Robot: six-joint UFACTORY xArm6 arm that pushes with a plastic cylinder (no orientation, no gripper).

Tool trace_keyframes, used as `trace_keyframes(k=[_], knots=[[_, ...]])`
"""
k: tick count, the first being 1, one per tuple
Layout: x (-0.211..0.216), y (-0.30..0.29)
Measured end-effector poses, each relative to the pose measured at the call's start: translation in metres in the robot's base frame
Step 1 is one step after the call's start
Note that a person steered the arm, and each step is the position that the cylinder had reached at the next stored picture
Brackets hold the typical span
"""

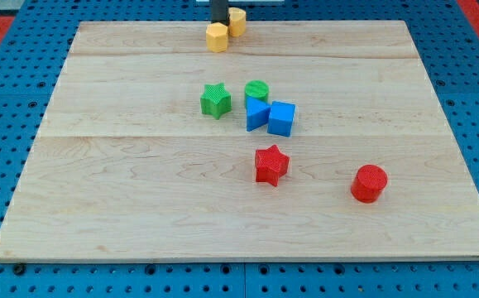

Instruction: Push the red circle towards center

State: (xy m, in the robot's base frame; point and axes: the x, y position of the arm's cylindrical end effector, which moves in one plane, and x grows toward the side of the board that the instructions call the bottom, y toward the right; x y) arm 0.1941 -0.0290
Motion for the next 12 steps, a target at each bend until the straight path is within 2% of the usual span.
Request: trace_keyframes(k=[2,3,4,5,6,7,8,9,10,11,12], knots=[[-0.001,0.007],[0.020,0.050],[0.087,0.060],[0.120,-0.003],[0.084,-0.112],[0.031,-0.122],[0.024,-0.047],[0.044,-0.009],[0.037,0.037],[0.053,0.015],[0.085,0.029]])
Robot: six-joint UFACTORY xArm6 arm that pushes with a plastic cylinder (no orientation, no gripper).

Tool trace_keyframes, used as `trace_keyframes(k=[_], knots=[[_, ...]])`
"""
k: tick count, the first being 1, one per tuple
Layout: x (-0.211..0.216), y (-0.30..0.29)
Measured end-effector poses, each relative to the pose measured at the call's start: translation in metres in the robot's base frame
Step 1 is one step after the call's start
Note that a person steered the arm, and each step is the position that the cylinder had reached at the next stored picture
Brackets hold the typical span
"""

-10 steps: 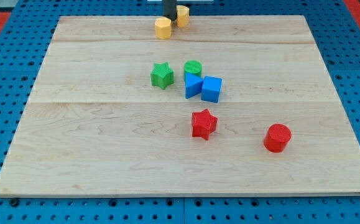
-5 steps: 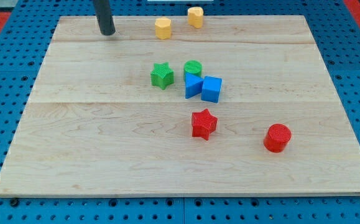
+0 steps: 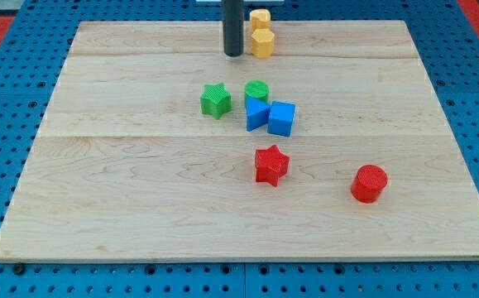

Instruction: Push the red circle towards center

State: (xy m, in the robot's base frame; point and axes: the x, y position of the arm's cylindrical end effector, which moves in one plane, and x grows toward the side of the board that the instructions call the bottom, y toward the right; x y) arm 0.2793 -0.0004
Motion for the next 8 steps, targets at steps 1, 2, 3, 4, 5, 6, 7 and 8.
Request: trace_keyframes(k=[1,2,3,4,5,6,7,8], knots=[[0.005,0.123],[0.066,0.194],[0.139,0.229],[0.223,0.234],[0.281,0.233],[0.282,0.170],[0.252,0.134],[0.239,0.129]])
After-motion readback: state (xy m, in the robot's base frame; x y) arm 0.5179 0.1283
